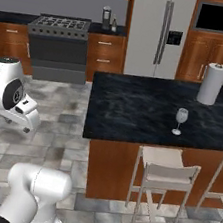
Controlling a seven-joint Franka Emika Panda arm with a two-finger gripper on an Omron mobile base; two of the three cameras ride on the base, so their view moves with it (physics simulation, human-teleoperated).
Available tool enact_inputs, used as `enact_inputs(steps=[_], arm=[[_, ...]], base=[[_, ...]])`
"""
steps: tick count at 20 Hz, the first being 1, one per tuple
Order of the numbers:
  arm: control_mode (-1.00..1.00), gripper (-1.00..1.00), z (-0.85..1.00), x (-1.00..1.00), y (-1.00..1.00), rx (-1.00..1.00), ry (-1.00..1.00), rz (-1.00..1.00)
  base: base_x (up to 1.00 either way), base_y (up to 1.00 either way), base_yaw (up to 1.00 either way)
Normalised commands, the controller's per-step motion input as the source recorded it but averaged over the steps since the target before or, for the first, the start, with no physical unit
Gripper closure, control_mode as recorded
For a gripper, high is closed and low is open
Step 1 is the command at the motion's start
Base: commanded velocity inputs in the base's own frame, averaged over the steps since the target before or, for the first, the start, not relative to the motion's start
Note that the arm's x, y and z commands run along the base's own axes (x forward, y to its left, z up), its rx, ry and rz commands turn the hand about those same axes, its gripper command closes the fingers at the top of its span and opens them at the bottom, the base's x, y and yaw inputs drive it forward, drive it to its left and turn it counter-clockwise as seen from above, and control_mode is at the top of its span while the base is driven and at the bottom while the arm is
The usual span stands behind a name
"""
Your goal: There is a wine glass and glass cup on the dining counter. Place the wine bottle next to the wine glass and the juice bottle next to the glass cup.
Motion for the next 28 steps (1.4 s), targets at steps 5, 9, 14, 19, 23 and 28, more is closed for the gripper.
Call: enact_inputs(steps=[5,9,14,19,23,28], arm=[[1.0,-1.0,0.0,0.0,0.0,0.0,0.0,0.0],[1.0,-1.0,0.0,0.0,0.0,0.0,0.0,0.0],[1.0,-1.0,0.0,0.0,0.0,0.0,0.0,0.0],[1.0,-1.0,0.0,0.0,0.0,0.0,0.0,0.0],[1.0,-1.0,0.0,0.0,0.0,0.0,0.0,0.0],[1.0,-1.0,0.0,0.0,0.0,0.0,0.0,0.0]], base=[[0.3,0.84,0.0],[0.57,0.63,-0.12],[0.65,0.57,-0.15],[0.75,0.48,-0.18],[0.77,0.43,-0.26],[0.7,0.44,-0.33]])
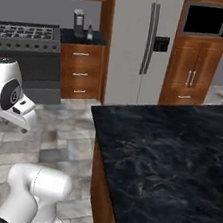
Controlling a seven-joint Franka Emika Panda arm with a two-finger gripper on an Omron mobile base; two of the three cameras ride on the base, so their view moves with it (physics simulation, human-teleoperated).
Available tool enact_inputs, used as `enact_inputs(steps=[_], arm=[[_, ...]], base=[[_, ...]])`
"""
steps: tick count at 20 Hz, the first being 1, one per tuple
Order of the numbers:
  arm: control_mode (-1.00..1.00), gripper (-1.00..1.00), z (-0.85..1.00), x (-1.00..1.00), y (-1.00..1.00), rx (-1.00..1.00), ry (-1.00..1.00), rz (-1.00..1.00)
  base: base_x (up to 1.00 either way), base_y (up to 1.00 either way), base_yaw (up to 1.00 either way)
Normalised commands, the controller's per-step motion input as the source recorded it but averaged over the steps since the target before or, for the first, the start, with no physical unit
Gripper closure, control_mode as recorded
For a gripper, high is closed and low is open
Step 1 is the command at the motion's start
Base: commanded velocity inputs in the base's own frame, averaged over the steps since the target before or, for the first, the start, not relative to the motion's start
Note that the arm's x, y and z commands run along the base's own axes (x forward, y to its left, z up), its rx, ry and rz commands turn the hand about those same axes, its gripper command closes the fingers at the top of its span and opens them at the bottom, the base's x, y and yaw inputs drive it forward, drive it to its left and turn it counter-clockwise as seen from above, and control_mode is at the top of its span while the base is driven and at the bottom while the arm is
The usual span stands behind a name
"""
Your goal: There is a wine glass and glass cup on the dining counter. Place the wine bottle next to the wine glass and the juice bottle next to the glass cup.
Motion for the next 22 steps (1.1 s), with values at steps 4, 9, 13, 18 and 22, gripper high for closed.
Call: enact_inputs(steps=[4,9,13,18,22], arm=[[1.0,-1.0,0.0,0.0,0.0,0.0,0.0,0.0],[1.0,-1.0,0.0,0.0,0.0,0.0,0.0,0.0],[1.0,-1.0,0.0,0.0,0.0,0.0,0.0,0.0],[1.0,-1.0,0.0,0.0,0.0,0.0,0.0,0.0],[1.0,-1.0,0.0,0.0,0.0,0.0,0.0,0.0]], base=[[0.68,0.44,-0.36],[0.65,0.49,-0.32],[0.53,0.71,-0.15],[0.43,0.89,0.0],[0.39,0.92,0.0]])
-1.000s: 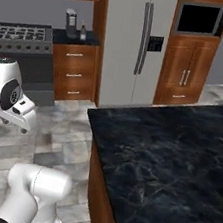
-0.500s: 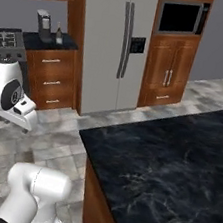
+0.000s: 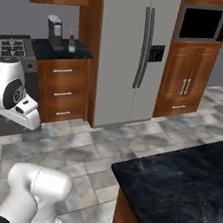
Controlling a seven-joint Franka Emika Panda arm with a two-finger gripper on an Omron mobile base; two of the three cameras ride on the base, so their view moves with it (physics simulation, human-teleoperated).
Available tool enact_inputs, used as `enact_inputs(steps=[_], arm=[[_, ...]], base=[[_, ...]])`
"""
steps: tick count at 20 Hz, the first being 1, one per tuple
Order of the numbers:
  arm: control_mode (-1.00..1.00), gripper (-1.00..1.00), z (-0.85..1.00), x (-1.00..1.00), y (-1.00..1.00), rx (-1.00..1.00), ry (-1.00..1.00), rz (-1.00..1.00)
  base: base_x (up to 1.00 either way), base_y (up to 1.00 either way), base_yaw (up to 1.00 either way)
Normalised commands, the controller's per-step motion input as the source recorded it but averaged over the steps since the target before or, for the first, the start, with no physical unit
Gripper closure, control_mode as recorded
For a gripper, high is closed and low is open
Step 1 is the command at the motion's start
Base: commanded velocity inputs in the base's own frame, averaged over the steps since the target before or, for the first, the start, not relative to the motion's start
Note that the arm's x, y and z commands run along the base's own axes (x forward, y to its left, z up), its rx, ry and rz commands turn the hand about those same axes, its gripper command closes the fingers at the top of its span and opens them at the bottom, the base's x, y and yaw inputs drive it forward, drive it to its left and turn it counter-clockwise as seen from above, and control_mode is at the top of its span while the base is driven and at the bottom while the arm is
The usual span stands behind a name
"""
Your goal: There is a wine glass and glass cup on the dining counter. Place the wine bottle next to the wine glass and the juice bottle next to the glass cup.
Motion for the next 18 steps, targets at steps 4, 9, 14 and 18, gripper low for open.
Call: enact_inputs(steps=[4,9,14,18], arm=[[1.0,-1.0,0.0,0.0,0.0,0.0,0.0,0.0],[1.0,-1.0,0.0,0.0,0.0,0.0,0.0,0.0],[1.0,-1.0,0.0,0.0,0.0,0.0,0.0,0.0],[1.0,-1.0,0.0,0.0,0.0,0.0,0.0,0.0]], base=[[0.46,0.89,0.0],[0.57,0.74,-0.1],[0.64,0.54,-0.29],[0.65,0.48,-0.35]])
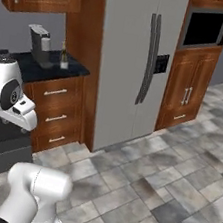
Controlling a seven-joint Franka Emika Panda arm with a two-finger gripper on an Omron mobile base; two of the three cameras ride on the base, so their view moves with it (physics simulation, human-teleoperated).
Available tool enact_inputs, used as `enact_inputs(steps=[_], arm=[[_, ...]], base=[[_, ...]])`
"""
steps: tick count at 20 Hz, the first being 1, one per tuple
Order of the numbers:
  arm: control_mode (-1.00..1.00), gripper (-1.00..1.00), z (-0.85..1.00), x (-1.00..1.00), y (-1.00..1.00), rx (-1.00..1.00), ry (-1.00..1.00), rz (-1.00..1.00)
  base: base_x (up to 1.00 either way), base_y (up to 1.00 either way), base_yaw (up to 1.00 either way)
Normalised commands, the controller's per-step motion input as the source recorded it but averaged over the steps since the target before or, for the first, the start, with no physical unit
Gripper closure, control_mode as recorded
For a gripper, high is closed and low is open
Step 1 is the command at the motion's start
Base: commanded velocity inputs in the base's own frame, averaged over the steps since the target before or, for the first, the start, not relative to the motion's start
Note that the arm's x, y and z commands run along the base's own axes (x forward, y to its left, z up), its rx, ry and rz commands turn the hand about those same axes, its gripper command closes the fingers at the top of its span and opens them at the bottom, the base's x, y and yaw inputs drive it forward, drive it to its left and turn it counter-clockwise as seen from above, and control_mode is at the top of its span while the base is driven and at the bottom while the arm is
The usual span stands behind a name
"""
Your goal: There is a wine glass and glass cup on the dining counter. Place the wine bottle next to the wine glass and the juice bottle next to the glass cup.
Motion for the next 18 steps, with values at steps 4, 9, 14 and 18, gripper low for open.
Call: enact_inputs(steps=[4,9,14,18], arm=[[1.0,-1.0,0.0,0.0,0.0,0.0,0.0,0.0],[1.0,-1.0,0.0,0.0,0.0,0.0,0.0,0.0],[1.0,-1.0,0.0,0.0,0.0,0.0,0.0,0.0],[1.0,-1.0,0.0,0.0,0.0,0.0,0.0,0.0]], base=[[0.64,0.49,-0.34],[0.59,0.56,-0.09],[0.52,0.22,0.38],[0.6,0.01,0.46]])
